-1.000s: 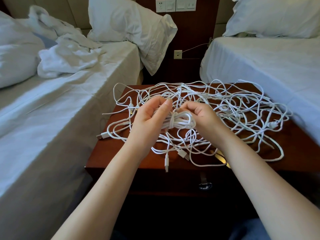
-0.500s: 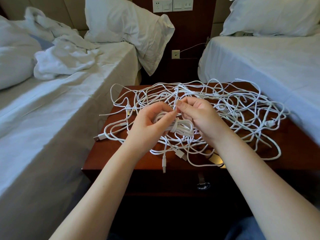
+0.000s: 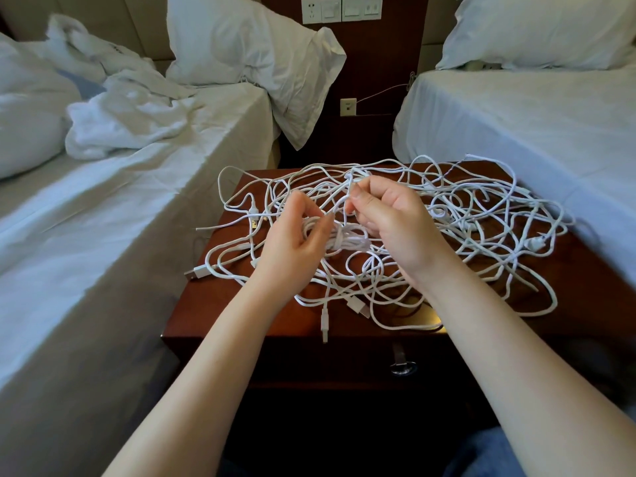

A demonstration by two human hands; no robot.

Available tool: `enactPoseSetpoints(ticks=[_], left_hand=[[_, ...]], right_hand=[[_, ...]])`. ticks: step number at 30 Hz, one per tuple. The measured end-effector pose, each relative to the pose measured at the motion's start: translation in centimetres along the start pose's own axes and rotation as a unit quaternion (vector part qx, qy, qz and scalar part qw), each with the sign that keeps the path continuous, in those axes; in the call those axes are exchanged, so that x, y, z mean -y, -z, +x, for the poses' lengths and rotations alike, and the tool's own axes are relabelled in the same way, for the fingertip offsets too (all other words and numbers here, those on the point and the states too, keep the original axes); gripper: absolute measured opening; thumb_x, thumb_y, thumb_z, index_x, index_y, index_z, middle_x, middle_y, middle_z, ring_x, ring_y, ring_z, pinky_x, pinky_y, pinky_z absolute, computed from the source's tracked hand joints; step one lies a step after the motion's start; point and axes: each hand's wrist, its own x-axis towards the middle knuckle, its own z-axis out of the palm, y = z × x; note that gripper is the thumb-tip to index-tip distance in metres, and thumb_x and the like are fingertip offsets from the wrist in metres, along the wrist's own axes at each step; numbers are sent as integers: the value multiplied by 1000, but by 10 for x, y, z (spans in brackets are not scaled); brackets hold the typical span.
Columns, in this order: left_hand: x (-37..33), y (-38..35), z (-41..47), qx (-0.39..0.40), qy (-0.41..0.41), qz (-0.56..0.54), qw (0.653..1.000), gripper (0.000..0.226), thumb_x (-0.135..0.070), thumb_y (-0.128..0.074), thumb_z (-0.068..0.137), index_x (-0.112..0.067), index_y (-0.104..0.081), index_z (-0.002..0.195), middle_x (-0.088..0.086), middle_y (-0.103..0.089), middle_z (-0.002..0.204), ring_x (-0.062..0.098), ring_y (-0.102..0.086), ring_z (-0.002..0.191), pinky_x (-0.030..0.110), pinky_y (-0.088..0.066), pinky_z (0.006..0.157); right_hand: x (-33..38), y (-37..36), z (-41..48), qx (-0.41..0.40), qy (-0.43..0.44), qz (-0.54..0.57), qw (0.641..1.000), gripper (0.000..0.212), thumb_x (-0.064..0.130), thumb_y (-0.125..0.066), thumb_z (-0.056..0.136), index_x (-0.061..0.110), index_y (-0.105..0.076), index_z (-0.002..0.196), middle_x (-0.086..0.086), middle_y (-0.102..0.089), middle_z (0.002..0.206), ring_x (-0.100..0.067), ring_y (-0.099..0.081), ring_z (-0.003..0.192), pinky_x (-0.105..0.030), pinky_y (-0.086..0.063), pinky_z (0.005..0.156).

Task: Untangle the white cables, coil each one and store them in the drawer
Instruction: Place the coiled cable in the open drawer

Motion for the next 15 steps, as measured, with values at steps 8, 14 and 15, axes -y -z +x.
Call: enactPoseSetpoints(ticks=[8, 14, 15], left_hand=[[11, -2, 7, -128, 38, -27, 991, 21, -19, -51, 98, -21, -40, 79, -5, -44, 59, 3, -39, 48, 17, -32, 48], [7, 6, 7, -214, 28, -75, 974, 22, -23, -53, 97, -26, -40, 79, -4, -45, 62, 4, -42, 52, 23, -37, 53], [6, 8, 7, -221, 27, -90, 971, 20, -28, -53, 95, -27, -41, 79, -2, -47, 65, 10, -44, 57, 31, -40, 57]], right_hand=[[6, -8, -10, 106, 53, -52, 992, 24, 10, -49, 97, 12, -57, 75, 15, -48, 54, -1, -41, 53, -11, -35, 57], [-1, -12, -14, 180, 11, -97, 979, 20, 8, -57, 95, 14, -62, 77, 14, -48, 52, -1, -43, 51, -12, -35, 57], [-3, -13, -14, 181, 3, -108, 978, 22, 11, -59, 95, 19, -61, 75, 15, -49, 52, -1, -44, 51, -14, -36, 58]])
